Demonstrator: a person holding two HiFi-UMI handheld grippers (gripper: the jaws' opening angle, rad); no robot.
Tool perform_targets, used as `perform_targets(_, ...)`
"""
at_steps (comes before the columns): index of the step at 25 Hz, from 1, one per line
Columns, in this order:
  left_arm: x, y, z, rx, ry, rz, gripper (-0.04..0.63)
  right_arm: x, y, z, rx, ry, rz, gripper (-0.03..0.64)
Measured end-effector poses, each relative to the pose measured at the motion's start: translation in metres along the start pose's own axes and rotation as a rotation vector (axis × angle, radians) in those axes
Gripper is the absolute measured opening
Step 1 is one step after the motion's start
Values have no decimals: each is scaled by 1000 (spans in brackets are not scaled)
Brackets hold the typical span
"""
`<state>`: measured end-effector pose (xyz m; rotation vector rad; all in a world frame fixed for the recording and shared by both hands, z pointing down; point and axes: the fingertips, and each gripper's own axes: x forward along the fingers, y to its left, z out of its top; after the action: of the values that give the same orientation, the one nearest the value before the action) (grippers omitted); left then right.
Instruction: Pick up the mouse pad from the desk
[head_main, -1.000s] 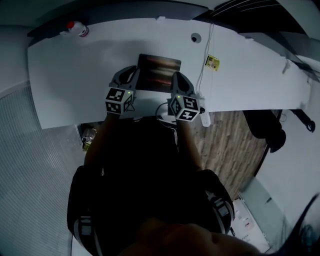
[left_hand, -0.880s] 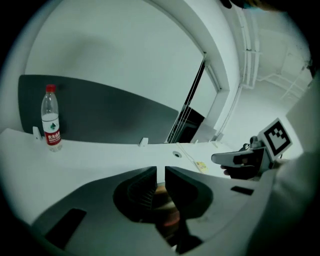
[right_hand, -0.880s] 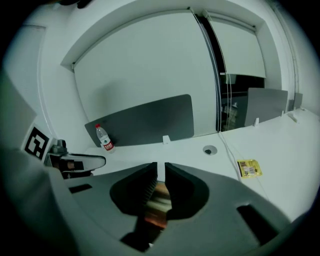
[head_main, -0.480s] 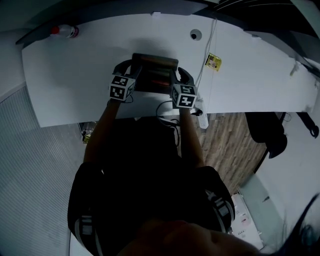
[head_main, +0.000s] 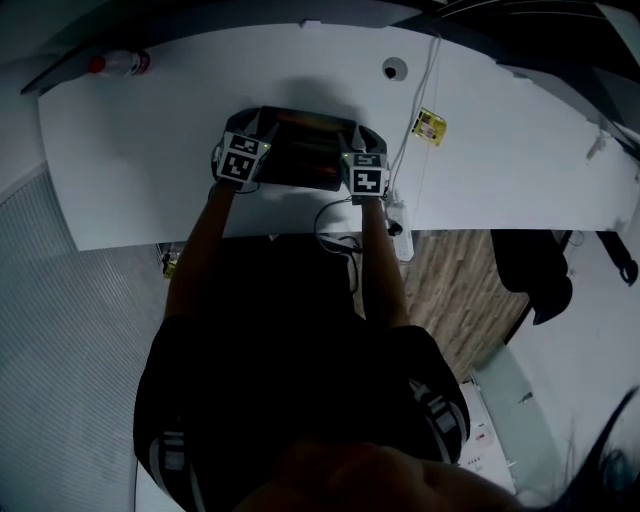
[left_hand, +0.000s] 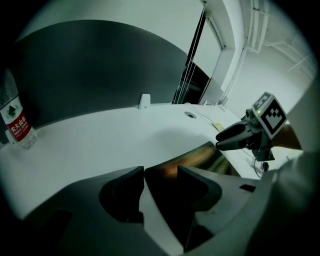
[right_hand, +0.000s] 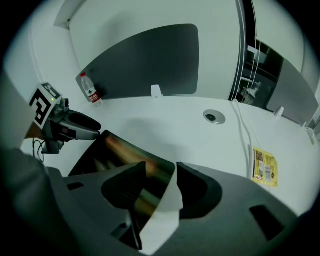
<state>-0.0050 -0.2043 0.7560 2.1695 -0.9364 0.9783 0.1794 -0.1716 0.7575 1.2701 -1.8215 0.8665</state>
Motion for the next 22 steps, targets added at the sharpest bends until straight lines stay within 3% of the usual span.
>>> perform_targets(17, 19, 7, -3, 3, 60, -16, 189, 24, -2, -9, -65, 96, 32, 193)
perform_targets(22, 22, 5, -4, 54, 78, -10, 190, 25, -1, -8, -93, 154, 24, 185)
